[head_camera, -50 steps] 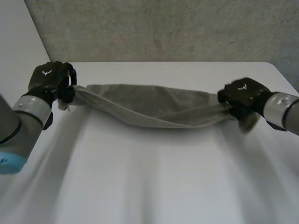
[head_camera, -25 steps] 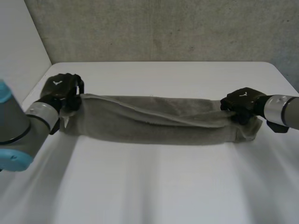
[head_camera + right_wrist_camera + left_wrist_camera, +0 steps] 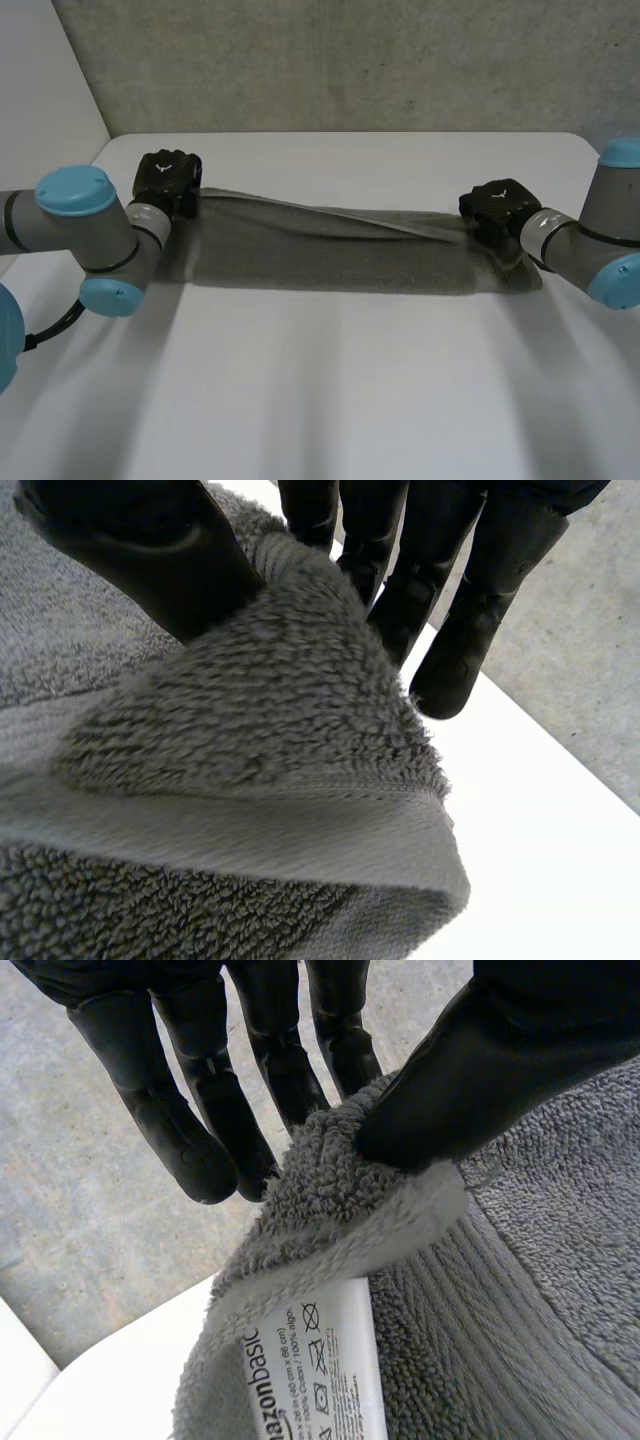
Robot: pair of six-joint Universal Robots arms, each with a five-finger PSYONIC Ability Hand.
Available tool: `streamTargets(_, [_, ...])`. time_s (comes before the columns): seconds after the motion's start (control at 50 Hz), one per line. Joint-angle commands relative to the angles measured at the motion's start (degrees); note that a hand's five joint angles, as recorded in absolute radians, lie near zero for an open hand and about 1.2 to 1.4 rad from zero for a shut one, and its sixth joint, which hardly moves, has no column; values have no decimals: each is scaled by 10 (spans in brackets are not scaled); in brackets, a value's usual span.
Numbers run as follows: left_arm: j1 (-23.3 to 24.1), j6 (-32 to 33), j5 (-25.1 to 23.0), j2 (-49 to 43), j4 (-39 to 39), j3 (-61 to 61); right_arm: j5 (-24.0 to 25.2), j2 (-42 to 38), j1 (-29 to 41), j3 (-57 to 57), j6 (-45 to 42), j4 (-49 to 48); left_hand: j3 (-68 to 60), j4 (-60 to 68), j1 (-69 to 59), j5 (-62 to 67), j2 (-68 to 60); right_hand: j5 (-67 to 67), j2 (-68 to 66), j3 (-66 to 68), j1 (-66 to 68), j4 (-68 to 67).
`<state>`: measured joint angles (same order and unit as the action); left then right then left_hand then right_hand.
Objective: Fold the towel.
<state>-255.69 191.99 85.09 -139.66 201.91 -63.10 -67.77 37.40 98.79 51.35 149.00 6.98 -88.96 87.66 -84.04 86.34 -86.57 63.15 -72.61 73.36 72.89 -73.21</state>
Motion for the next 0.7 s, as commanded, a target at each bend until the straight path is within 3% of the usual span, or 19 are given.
streamTargets(0.02, [6, 3, -1, -26, 12, 26, -5, -22, 6, -7, 0, -13, 90, -77, 40, -163, 66, -632, 626, -634, -629, 632])
streamTargets(0.2, [5, 3, -2, -30, 16, 27, -50, 0, 6, 7, 2, -35, 90, -77, 40, -163, 66, -632, 626, -634, -629, 632])
streamTargets(0.42, [5, 3, -2, -27, 21, 28, -40, 183, -1, 136, 0, -44, 90, -77, 40, -163, 66, -621, 615, -623, -618, 621])
streamTargets(0.46, [5, 2, -2, -27, 21, 26, -37, 230, -2, 177, 0, -37, 90, -77, 40, -163, 66, -490, 485, -492, -487, 491])
streamTargets(0.7, [5, 3, -3, -30, 23, 25, -25, 259, -45, 244, -5, 103, 90, -77, 40, -163, 66, -282, 277, -285, -280, 283])
